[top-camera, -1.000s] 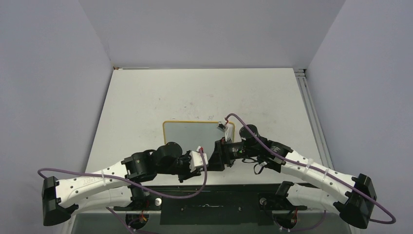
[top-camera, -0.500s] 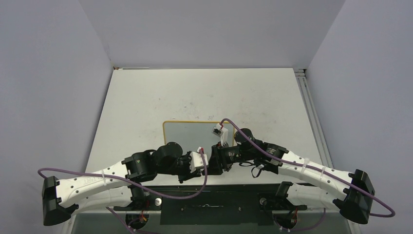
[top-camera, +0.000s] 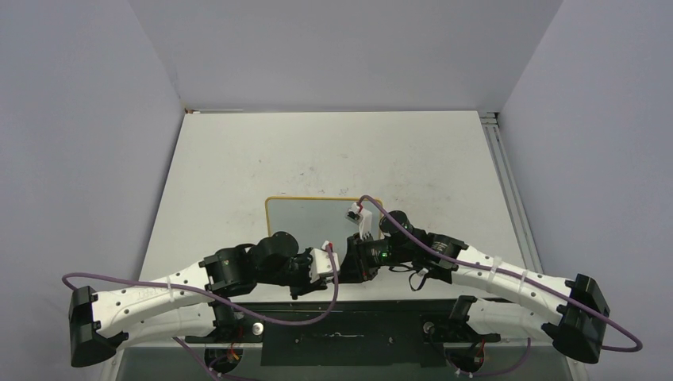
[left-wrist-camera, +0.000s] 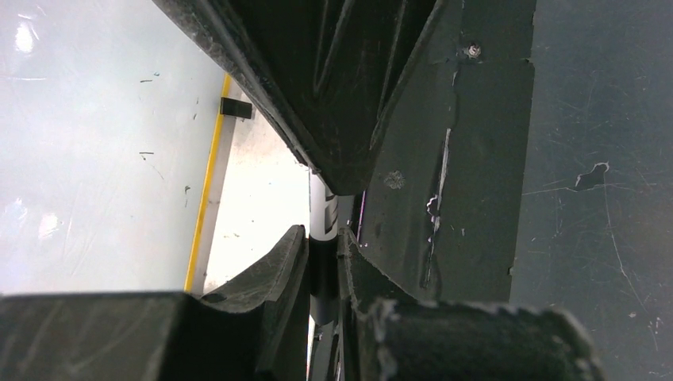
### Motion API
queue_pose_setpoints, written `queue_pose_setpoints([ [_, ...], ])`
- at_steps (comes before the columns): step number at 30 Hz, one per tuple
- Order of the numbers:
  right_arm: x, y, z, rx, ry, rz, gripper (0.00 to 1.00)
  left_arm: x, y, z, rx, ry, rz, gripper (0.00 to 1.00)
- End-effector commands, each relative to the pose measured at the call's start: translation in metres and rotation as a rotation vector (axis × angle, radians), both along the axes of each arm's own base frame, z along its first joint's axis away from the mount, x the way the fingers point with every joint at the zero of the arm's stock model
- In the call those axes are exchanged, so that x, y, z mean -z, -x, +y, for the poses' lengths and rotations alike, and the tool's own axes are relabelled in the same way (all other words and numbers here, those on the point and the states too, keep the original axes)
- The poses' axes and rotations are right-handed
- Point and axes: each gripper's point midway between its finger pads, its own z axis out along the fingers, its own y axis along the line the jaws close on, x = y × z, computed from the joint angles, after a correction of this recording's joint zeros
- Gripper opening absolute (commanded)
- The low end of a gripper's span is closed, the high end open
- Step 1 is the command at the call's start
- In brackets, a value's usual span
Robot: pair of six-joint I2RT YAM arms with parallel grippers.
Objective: Write a sentence on the whiteboard
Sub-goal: Open the whiteboard marker at the center of the board.
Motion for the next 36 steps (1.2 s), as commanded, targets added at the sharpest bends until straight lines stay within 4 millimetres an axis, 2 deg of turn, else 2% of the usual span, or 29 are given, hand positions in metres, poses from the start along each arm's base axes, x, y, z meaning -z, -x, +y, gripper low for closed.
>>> queue_pose_setpoints([
  [1, -0.031, 0.000, 0.007, -0.026, -0.092, -0.088, 0.05, -0.014, -0.009, -0.010, -0.013, 0.064, -0.049, 0.00],
  [8, -0.068, -0.012, -0.015, -0.017, -0.064, -0.251, 0.05, -0.018, -0.015, -0.006, -0.045, 0.086, -0.076, 0.00],
  [16, -0.091, -0.022, -0.051, -0.060, 0.015, -0.289, 0.05, -0.025, -0.023, 0.003, -0.091, 0.148, -0.135, 0.00],
  [22, -0.108, -0.027, -0.062, -0.051, 0.073, -0.345, 0.05, -0.017, -0.027, 0.002, -0.099, 0.107, -0.135, 0.00],
  [27, -0.122, -0.030, -0.069, -0.031, 0.095, -0.390, 0.05, -0.021, -0.031, 0.005, -0.125, 0.117, -0.153, 0.00],
  [33, -0.136, -0.044, -0.082, 0.050, 0.145, -0.459, 0.05, -0.038, -0.046, 0.011, -0.203, 0.171, -0.139, 0.00],
  [36, -0.156, -0.067, -0.084, 0.189, 0.101, -0.558, 0.05, -0.070, -0.075, 0.016, -0.324, 0.267, -0.117, 0.00],
])
